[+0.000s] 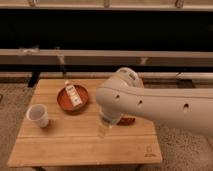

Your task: Move the arm in a circular motion

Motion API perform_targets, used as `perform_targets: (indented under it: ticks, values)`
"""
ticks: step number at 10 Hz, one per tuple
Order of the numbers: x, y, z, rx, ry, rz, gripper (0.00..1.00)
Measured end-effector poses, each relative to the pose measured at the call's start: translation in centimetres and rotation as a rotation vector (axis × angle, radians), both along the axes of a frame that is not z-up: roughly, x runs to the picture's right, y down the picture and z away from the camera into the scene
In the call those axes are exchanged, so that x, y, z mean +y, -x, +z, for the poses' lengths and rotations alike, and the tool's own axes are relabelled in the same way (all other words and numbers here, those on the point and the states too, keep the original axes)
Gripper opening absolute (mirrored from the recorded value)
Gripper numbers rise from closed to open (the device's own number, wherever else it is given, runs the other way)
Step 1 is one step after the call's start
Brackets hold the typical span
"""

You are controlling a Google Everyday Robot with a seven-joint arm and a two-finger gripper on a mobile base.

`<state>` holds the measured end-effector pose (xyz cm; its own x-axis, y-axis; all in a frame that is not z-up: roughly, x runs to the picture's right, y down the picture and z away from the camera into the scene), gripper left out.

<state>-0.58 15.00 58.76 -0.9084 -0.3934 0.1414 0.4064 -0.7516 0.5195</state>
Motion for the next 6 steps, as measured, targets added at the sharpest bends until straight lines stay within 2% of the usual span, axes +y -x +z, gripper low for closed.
perform_targets:
  ticks: [1,2,4,6]
  values:
    - [0.8,1.5,-1.0,-0.024,0.007,-0.017,0.80]
    - [1.5,4.2,-2.0,-0.069,0.017,-0.048,0.80]
    - [1.7,8.8,-2.5,-0.147,0.038,-0.112,0.80]
    - [1.0,12.7,-2.2,-0.206,0.057,-0.180,0.80]
